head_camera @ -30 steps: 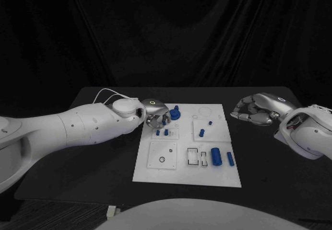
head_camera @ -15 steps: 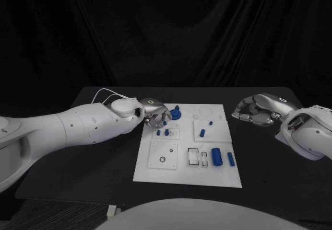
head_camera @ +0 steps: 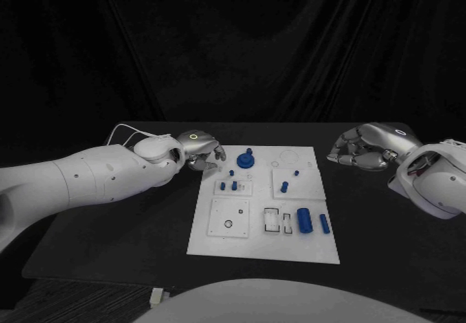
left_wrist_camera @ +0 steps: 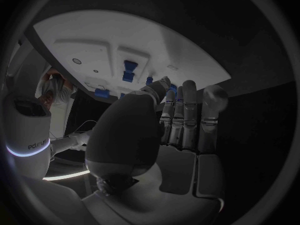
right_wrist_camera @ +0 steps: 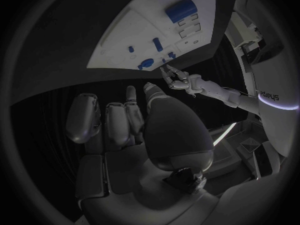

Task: Assemble the parts on the task board

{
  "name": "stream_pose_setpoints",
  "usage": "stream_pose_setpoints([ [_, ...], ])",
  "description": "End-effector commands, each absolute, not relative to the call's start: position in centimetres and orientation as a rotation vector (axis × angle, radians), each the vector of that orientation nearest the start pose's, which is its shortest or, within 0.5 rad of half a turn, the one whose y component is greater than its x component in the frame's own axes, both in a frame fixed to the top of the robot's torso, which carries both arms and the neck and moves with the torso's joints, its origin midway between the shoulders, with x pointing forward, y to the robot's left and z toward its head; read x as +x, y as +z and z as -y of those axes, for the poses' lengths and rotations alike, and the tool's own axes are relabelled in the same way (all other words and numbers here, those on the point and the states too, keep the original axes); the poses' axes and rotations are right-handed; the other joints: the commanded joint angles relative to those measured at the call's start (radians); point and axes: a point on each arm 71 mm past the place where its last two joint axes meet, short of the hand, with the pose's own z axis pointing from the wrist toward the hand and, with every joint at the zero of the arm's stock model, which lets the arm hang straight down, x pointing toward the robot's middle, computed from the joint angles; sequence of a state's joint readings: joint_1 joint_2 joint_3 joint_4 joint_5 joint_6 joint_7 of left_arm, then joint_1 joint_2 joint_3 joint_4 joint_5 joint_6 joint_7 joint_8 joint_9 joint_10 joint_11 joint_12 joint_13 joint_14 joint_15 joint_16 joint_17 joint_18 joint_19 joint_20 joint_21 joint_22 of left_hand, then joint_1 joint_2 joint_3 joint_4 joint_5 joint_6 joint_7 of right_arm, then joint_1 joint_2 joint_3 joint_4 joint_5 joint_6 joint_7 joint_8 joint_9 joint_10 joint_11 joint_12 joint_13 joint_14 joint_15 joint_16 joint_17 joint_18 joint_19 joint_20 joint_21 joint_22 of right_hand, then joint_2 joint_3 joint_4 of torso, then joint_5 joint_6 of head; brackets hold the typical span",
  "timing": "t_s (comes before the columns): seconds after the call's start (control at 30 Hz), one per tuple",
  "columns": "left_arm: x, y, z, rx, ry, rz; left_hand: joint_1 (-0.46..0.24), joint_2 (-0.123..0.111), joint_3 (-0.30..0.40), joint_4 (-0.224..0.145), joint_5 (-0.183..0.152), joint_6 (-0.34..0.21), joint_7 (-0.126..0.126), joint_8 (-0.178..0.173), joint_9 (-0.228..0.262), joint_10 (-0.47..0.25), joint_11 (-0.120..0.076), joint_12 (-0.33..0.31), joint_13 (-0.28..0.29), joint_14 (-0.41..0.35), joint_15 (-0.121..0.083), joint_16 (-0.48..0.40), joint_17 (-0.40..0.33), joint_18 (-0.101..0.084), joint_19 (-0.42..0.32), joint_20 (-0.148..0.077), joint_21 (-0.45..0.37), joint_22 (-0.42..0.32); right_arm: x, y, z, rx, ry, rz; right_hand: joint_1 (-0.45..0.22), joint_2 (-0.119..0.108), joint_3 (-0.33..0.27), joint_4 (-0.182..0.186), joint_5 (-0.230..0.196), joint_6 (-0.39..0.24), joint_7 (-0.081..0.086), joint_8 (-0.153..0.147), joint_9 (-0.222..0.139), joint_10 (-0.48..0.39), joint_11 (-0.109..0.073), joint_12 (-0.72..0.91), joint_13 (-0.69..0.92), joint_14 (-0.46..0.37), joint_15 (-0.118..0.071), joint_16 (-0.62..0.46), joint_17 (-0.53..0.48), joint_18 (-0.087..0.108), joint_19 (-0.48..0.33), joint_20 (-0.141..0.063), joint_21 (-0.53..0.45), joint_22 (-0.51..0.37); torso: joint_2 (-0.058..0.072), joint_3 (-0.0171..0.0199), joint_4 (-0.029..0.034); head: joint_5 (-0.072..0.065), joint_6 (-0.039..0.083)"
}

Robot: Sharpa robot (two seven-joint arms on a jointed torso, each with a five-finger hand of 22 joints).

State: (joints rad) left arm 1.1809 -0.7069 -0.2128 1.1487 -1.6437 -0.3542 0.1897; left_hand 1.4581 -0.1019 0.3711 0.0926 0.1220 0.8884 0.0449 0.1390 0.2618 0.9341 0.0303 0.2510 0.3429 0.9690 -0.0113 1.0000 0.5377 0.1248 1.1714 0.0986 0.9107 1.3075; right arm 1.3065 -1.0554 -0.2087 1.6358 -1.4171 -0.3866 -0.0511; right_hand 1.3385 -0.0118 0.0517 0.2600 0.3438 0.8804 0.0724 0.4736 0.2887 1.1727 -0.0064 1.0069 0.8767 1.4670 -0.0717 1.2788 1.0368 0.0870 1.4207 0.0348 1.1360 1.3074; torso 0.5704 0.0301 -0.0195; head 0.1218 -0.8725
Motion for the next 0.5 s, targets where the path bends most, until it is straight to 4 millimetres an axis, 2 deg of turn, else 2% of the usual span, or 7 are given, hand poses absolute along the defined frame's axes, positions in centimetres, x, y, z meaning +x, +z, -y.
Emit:
stream_pose_setpoints([
  [0.03, 50.9, -25.8, -24.0, 0.369, -0.717, -1.697, -0.036, 0.002, -0.017, 0.037, -0.009, -0.008, 0.017, -0.023, -0.017, -0.053, 0.027, 0.012, 0.005, -0.199, 0.031, -0.068, -0.006, 0.027, -0.301, 0.013, -0.335, 0.02, 46.0, -17.3, 26.7, -0.144, 0.547, -1.687, 0.03, -0.011, 0.015, 0.003, -0.011, 0.013, 0.004, -0.015, -0.006, -0.109, 0.008, -0.244, -0.206, -0.006, 0.003, -0.035, -0.046, 0.011, -0.016, 0.005, -0.049, 0.109, 0.0, -0.0007, -0.0002, 0.002, 0.0],
  [0.2, 50.5, -25.0, -25.9, 0.177, -0.933, -1.687, -0.122, 0.028, -0.108, 0.122, 0.027, -0.051, 0.034, -0.061, -0.04, -0.271, 0.029, 0.001, -0.006, -0.68, 0.057, -0.349, -0.13, -0.005, -0.77, -0.003, -0.628, -0.06, 46.8, -16.2, 25.8, -0.17, 0.539, -1.696, 0.111, -0.058, 0.044, 0.006, -0.005, 0.02, 0.033, -0.057, -0.018, -0.158, 0.053, -0.582, -0.452, -0.039, 0.04, -0.12, -0.149, 0.027, -0.049, 0.034, -0.178, 0.063, 0.0, -0.0009, -0.0003, -0.001, 0.0],
  [0.27, 50.3, -24.7, -26.4, 0.135, -1.001, -1.676, -0.126, 0.041, -0.143, 0.141, 0.032, -0.054, 0.039, -0.065, -0.044, -0.331, 0.024, 0.001, -0.026, -0.711, 0.053, -0.423, -0.186, 0.0, -0.842, -0.004, -0.707, -0.11, 47.1, -16.0, 25.5, -0.179, 0.535, -1.704, 0.126, -0.06, 0.052, 0.002, 0.0, 0.008, 0.05, -0.079, -0.027, -0.221, 0.079, -0.651, -0.501, -0.06, 0.065, -0.146, -0.181, 0.03, -0.069, 0.051, -0.225, 0.049, 0.001, -0.0012, -0.0004, -0.003, 0.0],
  [0.3, 50.1, -24.5, -26.7, 0.104, -1.054, -1.664, -0.124, 0.055, -0.176, 0.165, 0.034, -0.067, 0.023, -0.068, -0.054, -0.391, 0.012, -0.015, -0.062, -0.774, 0.025, -0.59, -0.291, 0.009, -0.915, 0.003, -0.789, -0.171, 47.3, -15.8, 25.2, -0.191, 0.53, -1.707, 0.131, -0.061, 0.054, 0.0, -0.002, 0.006, 0.058, -0.094, -0.034, -0.237, 0.088, -0.672, -0.52, -0.074, 0.072, -0.159, -0.199, 0.034, -0.082, 0.058, -0.253, 0.04, 0.0, -0.0008, 0.0, -0.005, 0.0],
  [0.4, 49.6, -24.0, -27.4, 0.007, -1.188, -1.64, -0.206, 0.089, -0.264, 0.199, 0.153, -0.113, -0.001, -0.075, -0.084, -0.627, -0.018, -0.129, -0.201, -0.917, 0.028, -0.908, -0.478, 0.027, -0.988, 0.04, -0.855, -0.302, 47.9, -15.3, 24.1, -0.264, 0.504, -1.699, 0.133, -0.076, 0.041, -0.008, -0.065, -0.054, 0.049, -0.189, -0.082, -0.309, 0.113, -0.731, -0.581, -0.123, 0.091, -0.193, -0.249, 0.049, -0.129, 0.08, -0.347, 0.014, 0.0, -0.0012, 0.0002, -0.01, 0.0],
  [0.43, 49.6, -23.9, -27.5, -0.029, -1.226, -1.638, -0.235, 0.11, -0.299, 0.199, 0.146, -0.172, -0.019, -0.065, -0.105, -0.722, -0.046, -0.174, -0.25, -0.942, 0.053, -0.956, -0.508, 0.029, -1.035, 0.056, -0.86, -0.44, 48.0, -15.2, 23.8, -0.29, 0.496, -1.691, 0.13, -0.077, 0.033, -0.011, -0.092, -0.079, 0.019, -0.217, -0.098, -0.342, 0.118, -0.75, -0.6, -0.128, 0.078, -0.193, -0.251, 0.054, -0.132, 0.077, -0.356, 0.013, 0.0, -0.0014, 0.0001, -0.01, 0.0],
  [0.5, 49.5, -23.7, -27.4, -0.133, -1.322, -1.634, -0.27, 0.149, -0.366, 0.199, 0.122, -0.427, -0.057, -0.086, -0.173, -0.868, -0.075, -0.237, -0.318, -0.969, 0.066, -1.0, -0.538, 0.026, -1.13, 0.081, -0.876, -0.768, 48.3, -15.1, 23.2, -0.353, 0.476, -1.675, 0.133, -0.076, 0.028, -0.018, -0.098, -0.075, 0.015, -0.229, -0.107, -0.348, 0.117, -0.753, -0.614, -0.131, 0.074, -0.193, -0.253, 0.055, -0.132, 0.074, -0.361, 0.012, -0.001, -0.0026, 0.0015, -0.009, 0.0],
])
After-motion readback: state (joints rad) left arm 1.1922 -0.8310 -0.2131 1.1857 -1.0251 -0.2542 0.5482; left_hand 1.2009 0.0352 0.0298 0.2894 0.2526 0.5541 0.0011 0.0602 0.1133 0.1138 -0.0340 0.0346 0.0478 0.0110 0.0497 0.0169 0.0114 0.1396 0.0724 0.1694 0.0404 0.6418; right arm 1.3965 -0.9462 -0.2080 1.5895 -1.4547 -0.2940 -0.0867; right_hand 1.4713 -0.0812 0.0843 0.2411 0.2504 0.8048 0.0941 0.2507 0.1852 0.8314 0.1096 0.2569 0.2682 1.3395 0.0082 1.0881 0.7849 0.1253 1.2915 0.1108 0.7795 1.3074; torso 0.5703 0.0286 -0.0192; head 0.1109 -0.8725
